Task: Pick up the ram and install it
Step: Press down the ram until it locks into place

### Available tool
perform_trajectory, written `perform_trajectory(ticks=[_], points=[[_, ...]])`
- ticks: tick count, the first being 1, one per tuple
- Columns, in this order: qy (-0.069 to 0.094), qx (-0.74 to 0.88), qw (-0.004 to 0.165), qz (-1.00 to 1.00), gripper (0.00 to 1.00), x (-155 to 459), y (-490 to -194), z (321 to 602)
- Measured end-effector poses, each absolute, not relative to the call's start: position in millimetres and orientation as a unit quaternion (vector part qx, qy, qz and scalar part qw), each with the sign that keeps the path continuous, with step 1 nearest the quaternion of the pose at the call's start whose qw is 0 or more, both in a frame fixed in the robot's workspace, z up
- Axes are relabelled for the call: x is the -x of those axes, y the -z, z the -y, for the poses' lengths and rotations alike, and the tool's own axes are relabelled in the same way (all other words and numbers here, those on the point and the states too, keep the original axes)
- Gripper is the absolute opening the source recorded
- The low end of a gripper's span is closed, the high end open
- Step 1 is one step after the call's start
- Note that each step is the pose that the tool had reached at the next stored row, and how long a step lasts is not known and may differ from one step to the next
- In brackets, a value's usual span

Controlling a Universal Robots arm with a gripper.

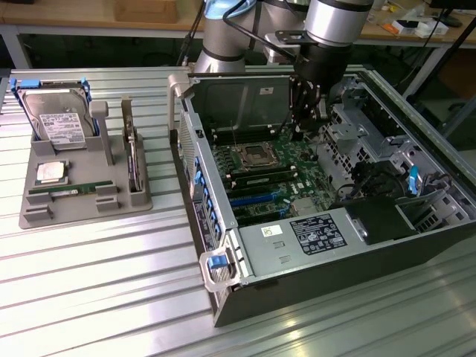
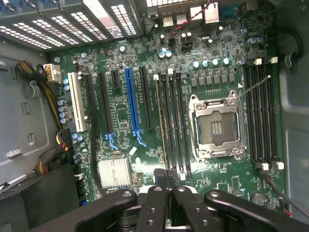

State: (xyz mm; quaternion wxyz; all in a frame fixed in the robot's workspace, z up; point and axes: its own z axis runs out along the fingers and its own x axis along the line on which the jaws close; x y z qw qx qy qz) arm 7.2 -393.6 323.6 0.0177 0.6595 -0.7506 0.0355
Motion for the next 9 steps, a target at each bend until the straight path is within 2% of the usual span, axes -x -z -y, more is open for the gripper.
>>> perform_trajectory(ticks=[9], points=[[-0.035,-0.646,0.018,0.762,0.11,-5.8,-323.5,393.6]])
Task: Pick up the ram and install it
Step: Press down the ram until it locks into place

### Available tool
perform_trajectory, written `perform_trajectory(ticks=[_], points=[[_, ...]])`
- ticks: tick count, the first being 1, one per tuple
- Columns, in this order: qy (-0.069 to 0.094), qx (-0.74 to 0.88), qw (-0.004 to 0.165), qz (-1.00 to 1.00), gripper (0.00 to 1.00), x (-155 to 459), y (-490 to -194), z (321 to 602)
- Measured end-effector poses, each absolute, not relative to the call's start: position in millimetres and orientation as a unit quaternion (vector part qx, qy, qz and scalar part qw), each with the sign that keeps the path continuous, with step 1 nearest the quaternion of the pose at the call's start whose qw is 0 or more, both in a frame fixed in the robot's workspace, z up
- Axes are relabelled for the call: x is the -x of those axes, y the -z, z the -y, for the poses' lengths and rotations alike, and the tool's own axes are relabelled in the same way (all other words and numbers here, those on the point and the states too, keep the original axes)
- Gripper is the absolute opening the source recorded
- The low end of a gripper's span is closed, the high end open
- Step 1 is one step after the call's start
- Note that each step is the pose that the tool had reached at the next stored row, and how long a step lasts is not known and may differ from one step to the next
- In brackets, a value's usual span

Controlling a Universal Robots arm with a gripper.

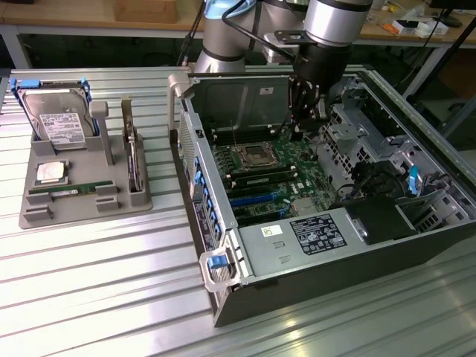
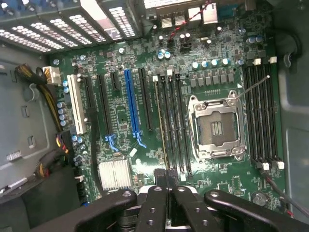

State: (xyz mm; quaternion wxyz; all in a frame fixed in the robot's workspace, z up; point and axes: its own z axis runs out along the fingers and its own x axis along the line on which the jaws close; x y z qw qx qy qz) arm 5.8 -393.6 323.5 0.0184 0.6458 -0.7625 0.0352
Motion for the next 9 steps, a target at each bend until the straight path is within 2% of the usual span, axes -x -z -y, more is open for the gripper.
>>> perform_trajectory(ticks=[9], points=[[-0.032,-0.535,0.023,0.844,0.11,-5.9,-323.2,393.6]])
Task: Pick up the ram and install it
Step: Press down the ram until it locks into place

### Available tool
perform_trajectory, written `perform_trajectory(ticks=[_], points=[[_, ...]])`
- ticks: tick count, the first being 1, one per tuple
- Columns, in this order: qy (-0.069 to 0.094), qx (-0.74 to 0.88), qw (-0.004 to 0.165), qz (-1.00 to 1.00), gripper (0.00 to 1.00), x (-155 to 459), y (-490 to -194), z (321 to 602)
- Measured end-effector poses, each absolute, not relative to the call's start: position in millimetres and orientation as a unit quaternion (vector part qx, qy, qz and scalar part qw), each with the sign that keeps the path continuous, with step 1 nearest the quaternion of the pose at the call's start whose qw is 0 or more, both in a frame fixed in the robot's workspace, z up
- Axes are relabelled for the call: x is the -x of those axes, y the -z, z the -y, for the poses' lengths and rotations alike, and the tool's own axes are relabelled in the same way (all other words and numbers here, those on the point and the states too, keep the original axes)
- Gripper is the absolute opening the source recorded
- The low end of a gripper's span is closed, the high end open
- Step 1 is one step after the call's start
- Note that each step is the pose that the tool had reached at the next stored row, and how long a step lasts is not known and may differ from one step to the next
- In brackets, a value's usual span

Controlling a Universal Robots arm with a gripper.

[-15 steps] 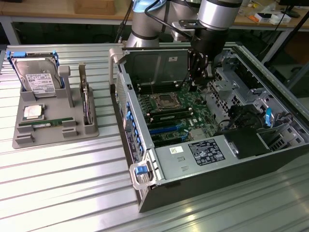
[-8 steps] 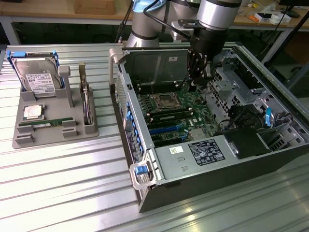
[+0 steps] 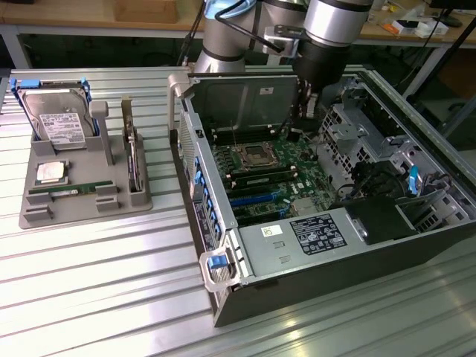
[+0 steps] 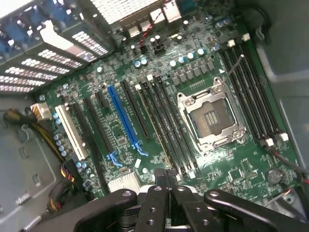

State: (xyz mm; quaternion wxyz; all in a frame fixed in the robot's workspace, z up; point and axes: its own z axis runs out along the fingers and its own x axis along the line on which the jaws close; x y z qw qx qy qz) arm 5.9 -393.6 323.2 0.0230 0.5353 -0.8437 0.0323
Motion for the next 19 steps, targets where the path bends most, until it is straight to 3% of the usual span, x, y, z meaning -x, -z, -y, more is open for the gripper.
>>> perform_trajectory(ticks=[19], points=[[-0.024,-0.250,0.032,0.967,0.11,-5.9,-318.0,393.6]])
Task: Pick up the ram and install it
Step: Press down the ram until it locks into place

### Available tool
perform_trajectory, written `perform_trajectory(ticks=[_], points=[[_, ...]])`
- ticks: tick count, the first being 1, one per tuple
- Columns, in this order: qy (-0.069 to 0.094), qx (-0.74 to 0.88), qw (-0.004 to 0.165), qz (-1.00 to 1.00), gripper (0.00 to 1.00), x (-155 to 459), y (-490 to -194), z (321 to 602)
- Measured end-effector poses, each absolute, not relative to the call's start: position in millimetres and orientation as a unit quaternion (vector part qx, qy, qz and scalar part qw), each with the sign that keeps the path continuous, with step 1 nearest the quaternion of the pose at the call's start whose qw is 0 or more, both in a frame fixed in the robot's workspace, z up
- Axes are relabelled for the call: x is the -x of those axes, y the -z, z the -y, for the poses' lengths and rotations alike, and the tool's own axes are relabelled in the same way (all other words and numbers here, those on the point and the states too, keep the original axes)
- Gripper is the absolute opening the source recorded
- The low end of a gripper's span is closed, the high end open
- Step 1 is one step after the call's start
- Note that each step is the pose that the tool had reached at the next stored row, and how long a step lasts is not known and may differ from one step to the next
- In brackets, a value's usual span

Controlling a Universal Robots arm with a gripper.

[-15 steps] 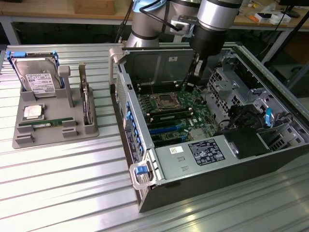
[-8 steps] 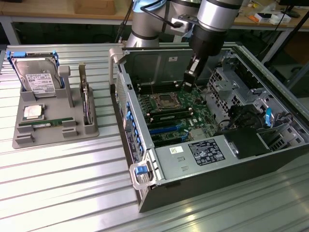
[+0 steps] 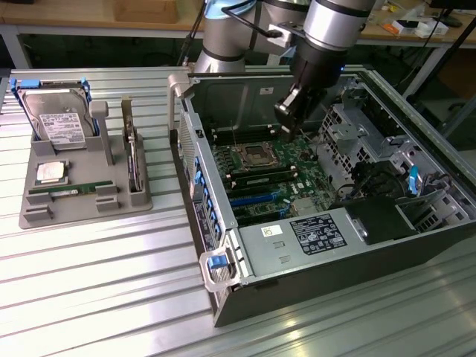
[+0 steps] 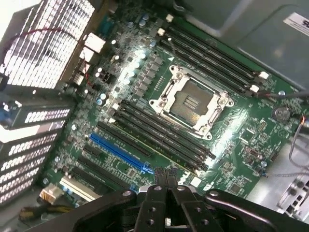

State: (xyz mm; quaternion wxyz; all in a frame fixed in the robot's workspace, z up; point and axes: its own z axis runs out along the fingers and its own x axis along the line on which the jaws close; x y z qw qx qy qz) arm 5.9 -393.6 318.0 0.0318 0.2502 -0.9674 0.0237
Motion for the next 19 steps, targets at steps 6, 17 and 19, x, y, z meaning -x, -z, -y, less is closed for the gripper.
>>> perform_trajectory(ticks=[6,17,19], points=[[-0.021,-0.169,0.034,0.985,0.11,-6,-315,394],[-0.017,-0.052,0.036,0.998,0.11,-6,-307,394],[-0.016,-0.015,0.037,0.999,0.11,-6,-304,394]])
